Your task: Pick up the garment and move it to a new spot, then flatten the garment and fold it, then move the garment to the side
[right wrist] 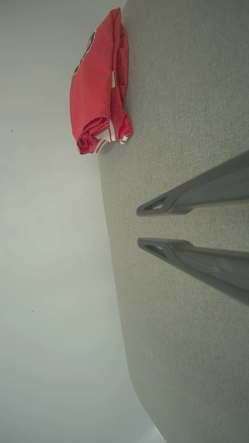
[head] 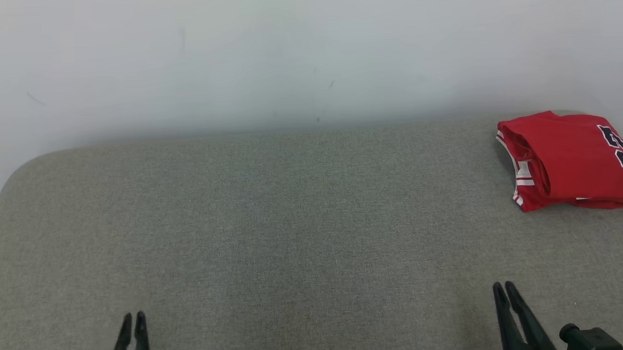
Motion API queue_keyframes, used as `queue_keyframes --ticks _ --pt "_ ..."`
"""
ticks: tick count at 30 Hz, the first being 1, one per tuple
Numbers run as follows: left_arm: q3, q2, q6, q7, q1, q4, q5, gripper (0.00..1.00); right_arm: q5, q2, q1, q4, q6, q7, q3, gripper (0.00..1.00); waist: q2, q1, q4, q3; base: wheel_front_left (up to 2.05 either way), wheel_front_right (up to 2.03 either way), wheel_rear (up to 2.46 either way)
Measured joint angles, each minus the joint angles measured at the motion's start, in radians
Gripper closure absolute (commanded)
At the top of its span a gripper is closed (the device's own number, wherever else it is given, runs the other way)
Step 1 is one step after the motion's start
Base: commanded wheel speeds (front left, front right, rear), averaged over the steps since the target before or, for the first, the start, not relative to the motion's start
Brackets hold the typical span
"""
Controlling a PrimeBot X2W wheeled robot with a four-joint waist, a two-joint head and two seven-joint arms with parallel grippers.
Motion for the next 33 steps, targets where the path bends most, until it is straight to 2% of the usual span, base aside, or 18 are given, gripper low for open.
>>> queue_keyframes --ticks 3,16,33 --pt "0.003 -0.004 -0.001 0.014 0.003 0.023 -0.020 1.00 0.022 0.002 0.011 0.017 0.000 0.005 0.000 1.00 0.0000 0.0000 0.000 0.000 0.00 0.00 0.00" --pt "0.011 -0.008 -0.005 0.079 -0.013 0.035 -0.293 1.00 0.279 0.002 -0.015 0.036 0.000 0.060 -0.017 1.00 0.0000 0.0000 0.002 0.004 0.00 0.00 0.00" --pt "0.019 -0.012 -0.014 0.146 -0.047 0.047 -0.563 1.00 0.536 0.002 -0.054 0.053 0.000 0.116 -0.041 1.00 0.0001 0.0000 0.004 0.007 0.00 0.00 0.00"
